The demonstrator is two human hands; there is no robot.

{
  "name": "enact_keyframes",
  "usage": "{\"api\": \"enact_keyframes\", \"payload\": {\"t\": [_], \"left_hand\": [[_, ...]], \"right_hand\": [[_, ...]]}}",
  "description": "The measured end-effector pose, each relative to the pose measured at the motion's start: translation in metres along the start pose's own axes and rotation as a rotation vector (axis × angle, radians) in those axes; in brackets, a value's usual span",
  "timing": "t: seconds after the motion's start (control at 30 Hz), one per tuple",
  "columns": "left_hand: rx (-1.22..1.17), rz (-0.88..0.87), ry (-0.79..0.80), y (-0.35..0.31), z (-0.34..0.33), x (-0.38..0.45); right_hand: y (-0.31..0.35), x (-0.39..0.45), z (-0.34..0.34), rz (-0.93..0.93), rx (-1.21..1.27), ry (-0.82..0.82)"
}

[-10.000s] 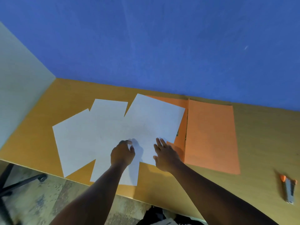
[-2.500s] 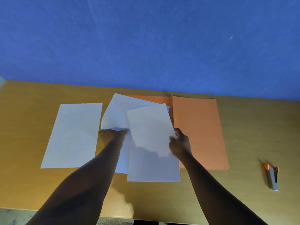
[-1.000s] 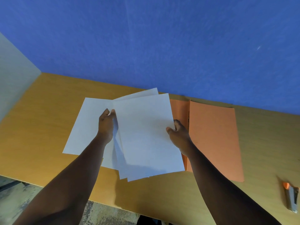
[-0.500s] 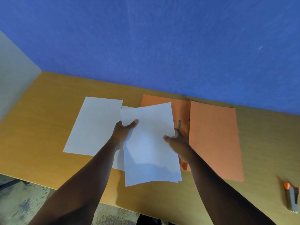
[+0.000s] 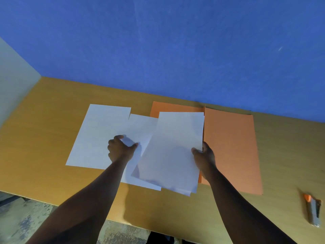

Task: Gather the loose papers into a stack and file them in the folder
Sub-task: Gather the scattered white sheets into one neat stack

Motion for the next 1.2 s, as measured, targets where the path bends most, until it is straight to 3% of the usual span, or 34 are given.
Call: {"api": "enact_keyframes", "payload": {"t": [0.17, 0.37, 0.57, 0.73, 1.0, 1.1, 1.2], "left_hand": [[0.294, -0.024, 0.017, 0.006, -0.01, -0.009], [0.307, 0.035, 0.042, 0.003, -0.009, -0.005], [0.207, 0.035, 0.178, -0.006, -0.012, -0.002], [-0.117, -0.039, 0.497, -0.02, -0.03, 0.0], [-0.567, 0.125, 0.771, -0.01, -0.046, 0.003], [-0.566, 0.032, 0.885, -0.031, -0.04, -0.024], [-0.455, -0.062, 0.88, -0.041, -0.039, -0.034]], "right_hand": [[-0.004, 0.0, 0.002, -0.021, 0.051, -0.02], [-0.006, -0.001, 0.001, -0.022, 0.044, -0.01], [-0.006, -0.003, -0.004, 0.004, 0.015, 0.043], [-0.005, -0.002, -0.005, 0.012, 0.01, 0.055], [-0.01, 0.0, -0.007, 0.006, -0.002, 0.057], [-0.014, 0.0, -0.012, -0.003, -0.007, 0.074], [-0.013, 0.0, -0.016, 0.003, -0.034, 0.08]]}}
Point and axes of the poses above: each hand's wrist, its own x-axis towards the middle knuckle, its own z-axis out of the back of the hand, y = z × x, the point moved 6 cm from there along x, towards the middle knuckle
